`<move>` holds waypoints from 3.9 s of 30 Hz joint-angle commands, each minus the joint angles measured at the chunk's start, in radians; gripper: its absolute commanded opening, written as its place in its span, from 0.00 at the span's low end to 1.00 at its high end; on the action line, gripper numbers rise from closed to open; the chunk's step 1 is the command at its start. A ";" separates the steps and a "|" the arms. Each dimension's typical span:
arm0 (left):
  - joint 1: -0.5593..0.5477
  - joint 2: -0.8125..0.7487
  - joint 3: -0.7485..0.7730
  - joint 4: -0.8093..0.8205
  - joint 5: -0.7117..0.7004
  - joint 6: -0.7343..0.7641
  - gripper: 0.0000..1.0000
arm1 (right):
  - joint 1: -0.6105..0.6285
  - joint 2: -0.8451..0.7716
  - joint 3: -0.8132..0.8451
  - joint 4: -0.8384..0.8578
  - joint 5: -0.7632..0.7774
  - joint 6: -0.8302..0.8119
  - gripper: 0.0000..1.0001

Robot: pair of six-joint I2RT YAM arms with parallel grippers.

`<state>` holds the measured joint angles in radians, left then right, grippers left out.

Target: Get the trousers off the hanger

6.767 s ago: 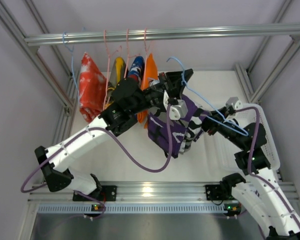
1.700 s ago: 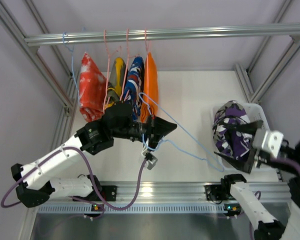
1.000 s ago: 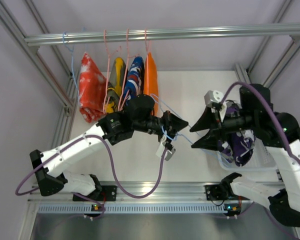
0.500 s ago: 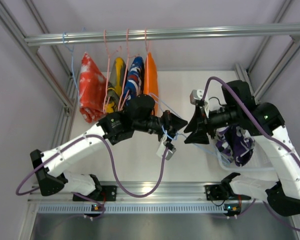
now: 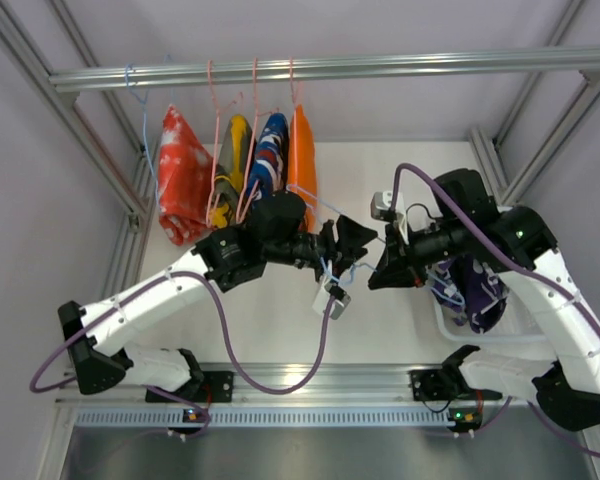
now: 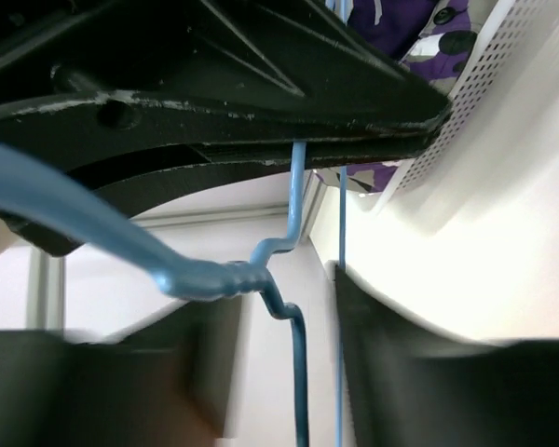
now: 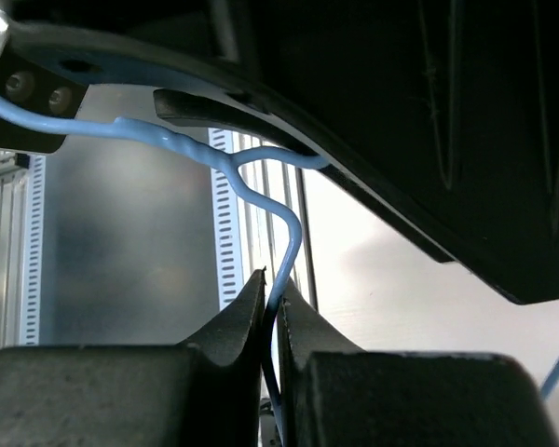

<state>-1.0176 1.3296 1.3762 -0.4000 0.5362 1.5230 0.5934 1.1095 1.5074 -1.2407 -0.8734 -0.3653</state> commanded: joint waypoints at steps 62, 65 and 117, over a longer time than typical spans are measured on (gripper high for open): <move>-0.010 -0.356 -0.108 0.305 -0.700 -0.802 0.99 | -0.848 -0.052 0.123 0.935 0.467 0.712 0.00; -0.012 -0.314 -0.049 0.258 -0.728 -0.872 0.99 | -0.825 0.041 0.178 0.961 0.491 0.692 0.00; 0.453 -0.219 0.211 -0.003 -0.591 -1.518 0.99 | -0.644 -0.280 -0.043 0.653 0.030 0.457 0.99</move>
<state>-0.5858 1.1229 1.5967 -0.4232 -0.0860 0.0559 -0.0650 0.6971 1.4391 -0.4850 -0.5594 0.0528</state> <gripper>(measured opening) 0.987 0.993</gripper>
